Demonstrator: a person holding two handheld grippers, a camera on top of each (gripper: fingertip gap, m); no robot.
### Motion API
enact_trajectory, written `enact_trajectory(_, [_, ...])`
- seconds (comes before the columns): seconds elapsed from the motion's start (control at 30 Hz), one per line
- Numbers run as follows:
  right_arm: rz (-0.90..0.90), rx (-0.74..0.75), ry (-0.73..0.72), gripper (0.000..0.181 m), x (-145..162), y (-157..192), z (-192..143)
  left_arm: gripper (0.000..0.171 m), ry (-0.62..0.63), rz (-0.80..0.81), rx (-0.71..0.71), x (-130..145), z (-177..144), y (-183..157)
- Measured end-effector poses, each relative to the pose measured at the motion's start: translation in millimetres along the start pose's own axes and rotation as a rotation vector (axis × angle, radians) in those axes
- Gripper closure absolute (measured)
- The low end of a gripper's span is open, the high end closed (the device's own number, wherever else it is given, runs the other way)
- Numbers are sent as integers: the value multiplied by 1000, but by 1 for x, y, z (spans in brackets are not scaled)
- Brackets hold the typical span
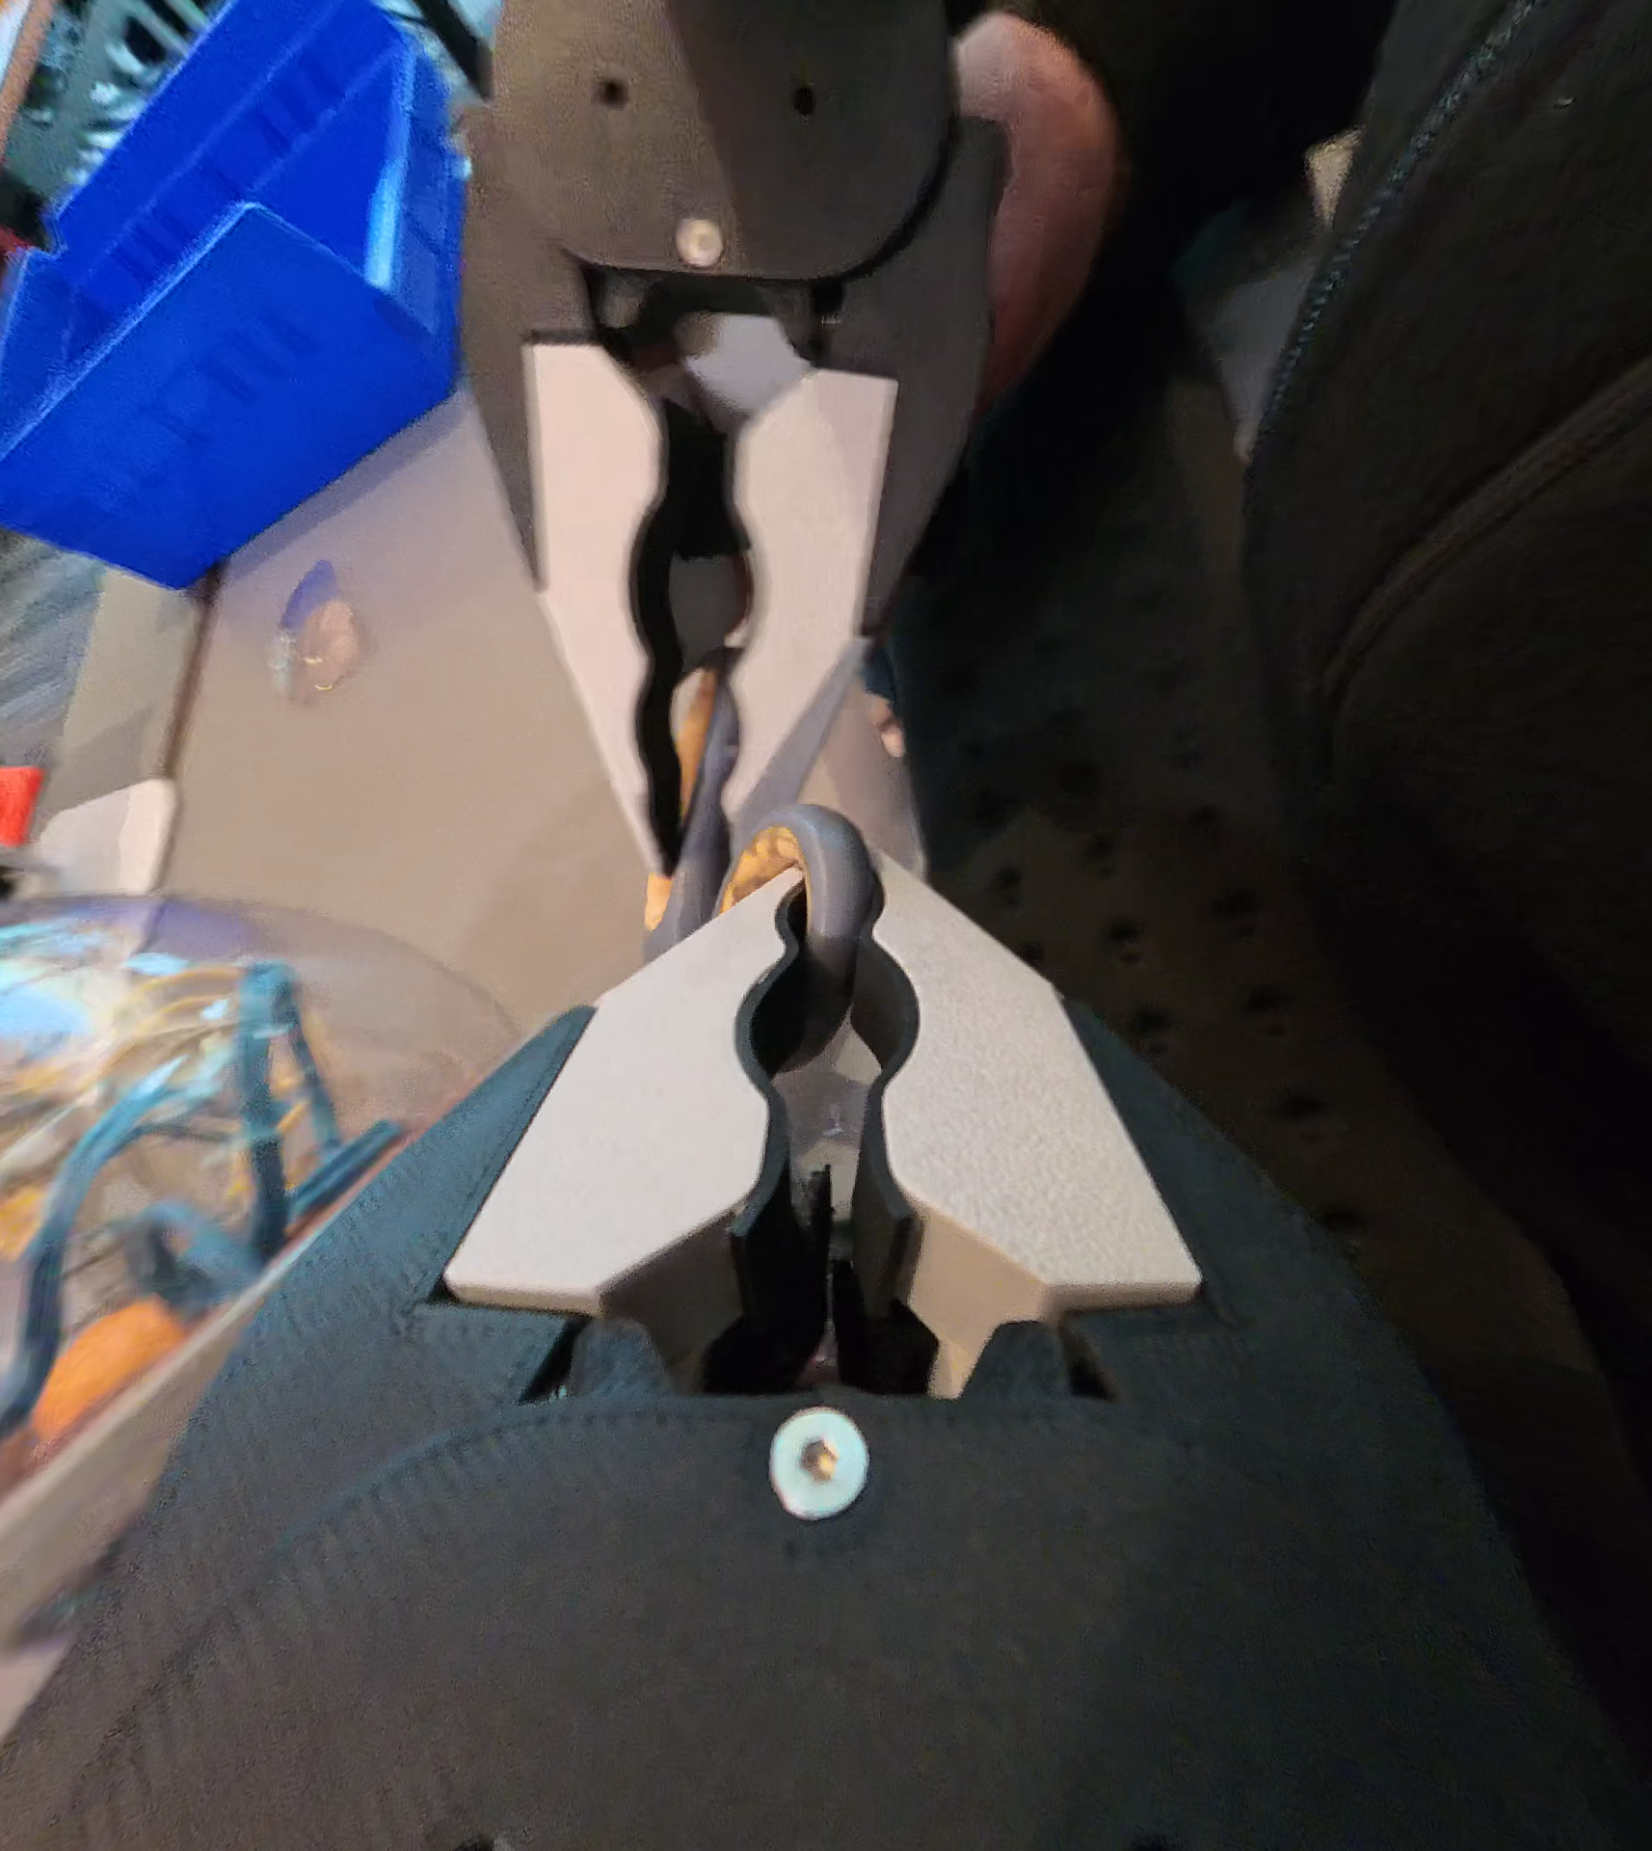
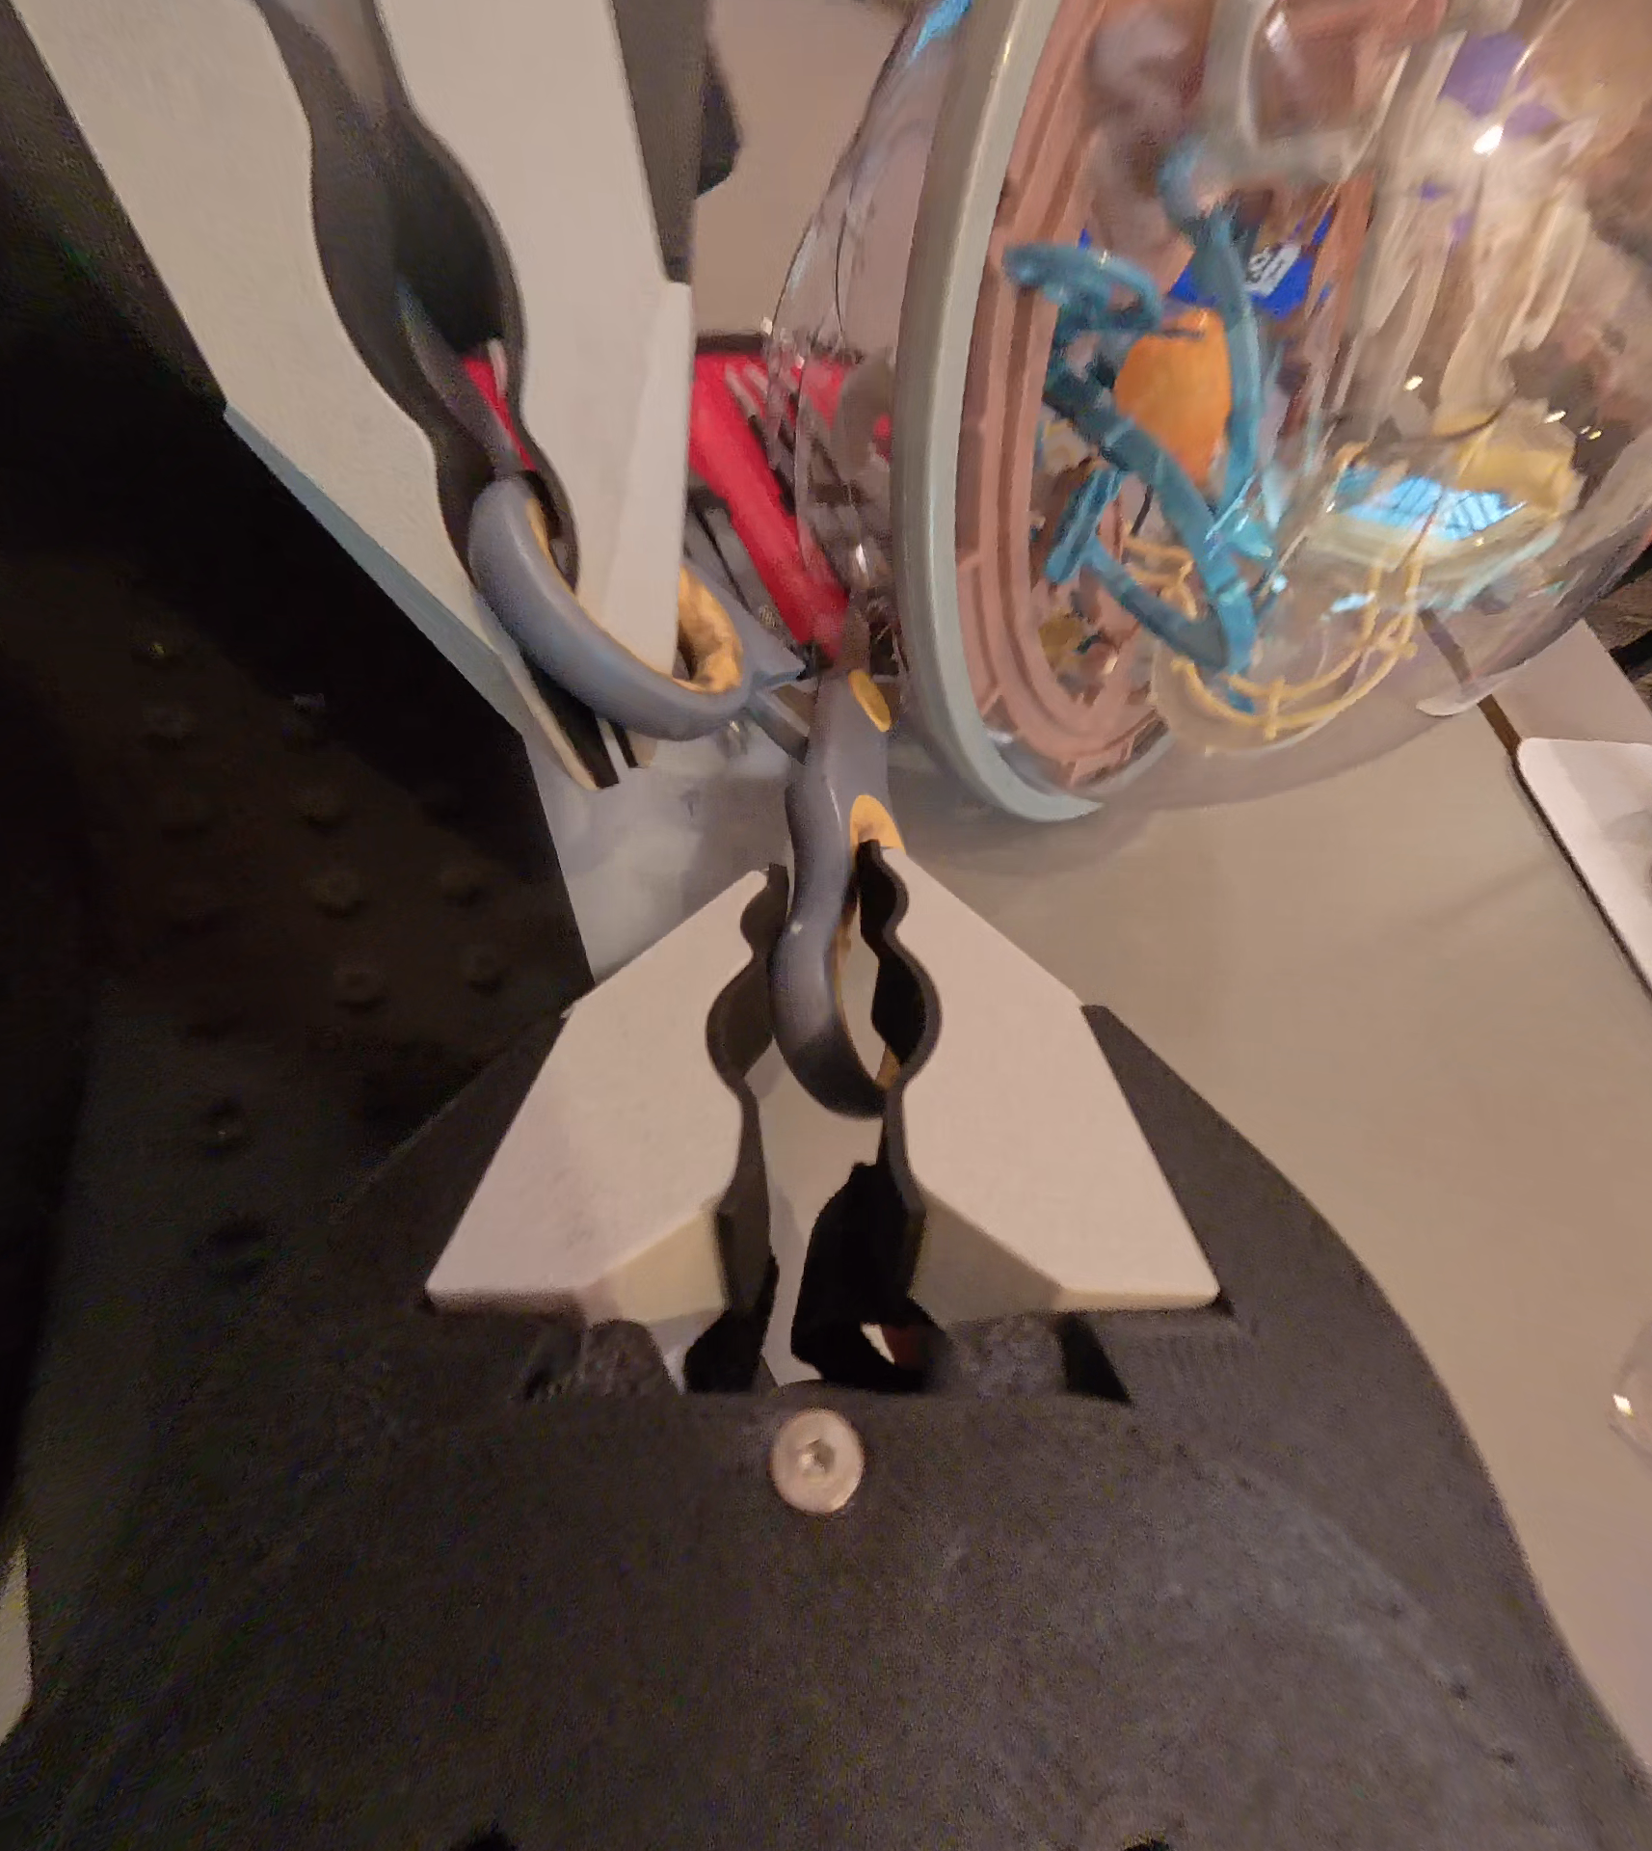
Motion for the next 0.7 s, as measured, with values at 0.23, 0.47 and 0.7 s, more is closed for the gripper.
enact_trajectory(0.23, [-28, -43, -150, 181, -35, 10, -3, 171, -26, -5, -46, -4, 25, -16])
enact_trajectory(0.47, [66, -14, -210, 181, -15, -26, -38, 171, -37, 35, -81, -3, 18, -7])
enact_trajectory(0.7, [210, -36, -290, 129, 13, -56, -67, 171, -140, -59, -147, -7, 2, 15])
Point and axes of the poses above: each gripper's, where its closed fingertips meet, z out along the fingers, x out of its underside, y = z × x across the jaws, the point moved 6 cm from there along -z, back along the fingers, and after that the axes turned 7 degrees about y, right-handed, at the moved point
